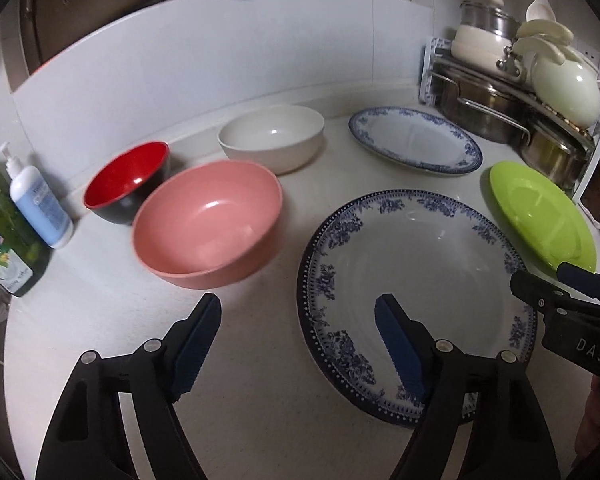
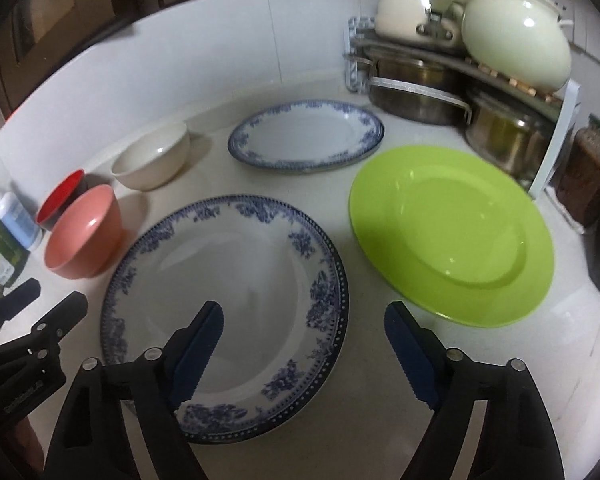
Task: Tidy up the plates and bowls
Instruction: 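Close the left tool on the plate rim while the right tool closes beside it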
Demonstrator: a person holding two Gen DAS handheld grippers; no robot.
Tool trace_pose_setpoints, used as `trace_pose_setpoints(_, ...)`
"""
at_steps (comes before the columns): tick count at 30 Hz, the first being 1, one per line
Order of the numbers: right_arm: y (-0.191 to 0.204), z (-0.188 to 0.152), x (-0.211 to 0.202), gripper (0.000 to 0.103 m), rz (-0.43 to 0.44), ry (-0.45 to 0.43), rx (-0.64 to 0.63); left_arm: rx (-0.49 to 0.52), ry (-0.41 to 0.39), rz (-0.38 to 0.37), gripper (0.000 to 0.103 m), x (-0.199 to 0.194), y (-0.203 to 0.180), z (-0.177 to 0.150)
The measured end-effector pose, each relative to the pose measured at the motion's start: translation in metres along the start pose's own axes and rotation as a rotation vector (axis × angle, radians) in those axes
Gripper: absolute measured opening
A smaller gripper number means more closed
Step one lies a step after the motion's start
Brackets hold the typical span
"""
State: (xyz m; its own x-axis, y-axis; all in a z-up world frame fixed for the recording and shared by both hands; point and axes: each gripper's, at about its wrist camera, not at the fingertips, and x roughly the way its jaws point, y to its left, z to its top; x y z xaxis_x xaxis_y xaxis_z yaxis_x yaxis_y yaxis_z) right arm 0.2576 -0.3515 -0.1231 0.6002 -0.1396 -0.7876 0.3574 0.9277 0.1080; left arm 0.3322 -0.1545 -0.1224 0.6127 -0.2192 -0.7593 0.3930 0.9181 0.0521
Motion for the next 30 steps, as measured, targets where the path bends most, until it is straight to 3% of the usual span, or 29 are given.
trace_pose_setpoints(30, -0.009, 0.012, 0.048, 0.053, 0.017, 0.088, 0.013, -0.017, 0.13, -0.082, 0.05, 0.055, -0.004, 0.012)
